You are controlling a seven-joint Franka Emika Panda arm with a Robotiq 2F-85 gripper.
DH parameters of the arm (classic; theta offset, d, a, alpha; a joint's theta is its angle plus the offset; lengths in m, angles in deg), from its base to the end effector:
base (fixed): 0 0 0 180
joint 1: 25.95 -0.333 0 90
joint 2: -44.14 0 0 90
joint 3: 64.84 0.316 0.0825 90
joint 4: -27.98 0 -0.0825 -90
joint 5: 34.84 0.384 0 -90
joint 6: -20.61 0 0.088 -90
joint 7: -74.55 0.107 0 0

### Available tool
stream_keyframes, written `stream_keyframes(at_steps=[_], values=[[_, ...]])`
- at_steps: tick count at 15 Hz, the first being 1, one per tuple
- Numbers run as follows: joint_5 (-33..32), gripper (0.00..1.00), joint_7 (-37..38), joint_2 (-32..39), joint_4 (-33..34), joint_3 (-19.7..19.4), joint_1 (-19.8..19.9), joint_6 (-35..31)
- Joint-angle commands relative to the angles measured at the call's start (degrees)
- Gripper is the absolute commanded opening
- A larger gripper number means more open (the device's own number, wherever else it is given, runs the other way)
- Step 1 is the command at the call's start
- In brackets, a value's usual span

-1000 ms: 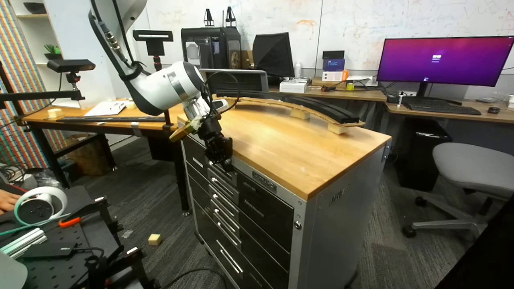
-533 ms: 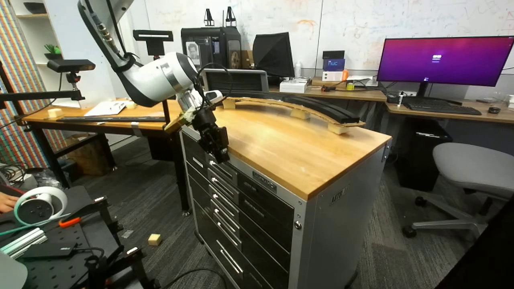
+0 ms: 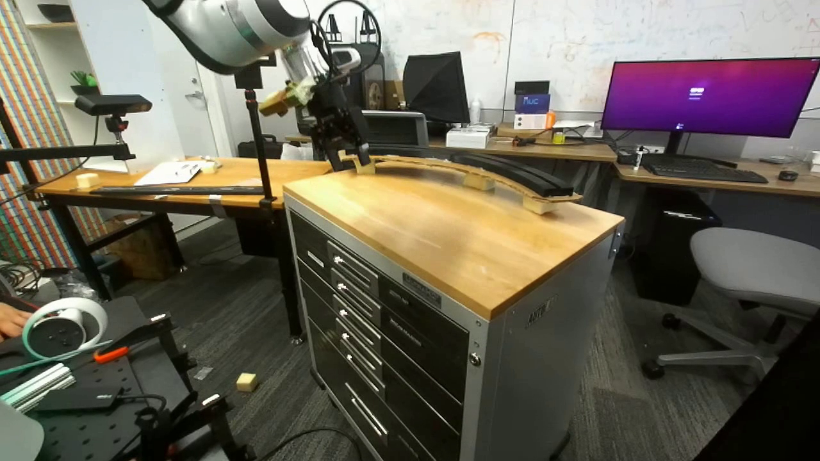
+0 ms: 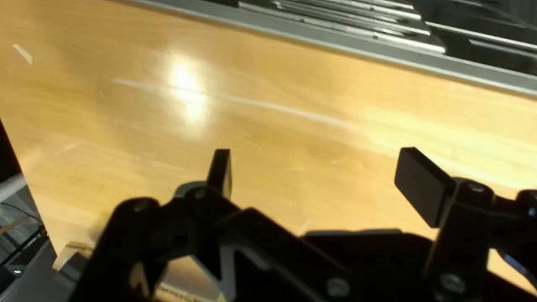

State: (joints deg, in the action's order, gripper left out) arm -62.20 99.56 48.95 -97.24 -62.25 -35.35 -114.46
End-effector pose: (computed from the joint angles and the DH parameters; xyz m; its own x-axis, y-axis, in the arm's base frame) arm 0.5430 0.1089 0.3595 0.9770 0.1242 0.1732 0.0670 -0.9504 0.3038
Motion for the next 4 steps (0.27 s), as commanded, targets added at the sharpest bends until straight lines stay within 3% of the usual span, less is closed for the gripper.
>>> stream_keyframes(at_steps=[1, 4], values=[[2.60, 1.00, -1.79, -1.84, 0.94, 1.11, 0.83, 0.36], [5.94, 1.00, -4.27, -5.52, 2.19, 2.09, 1.19, 2.00]])
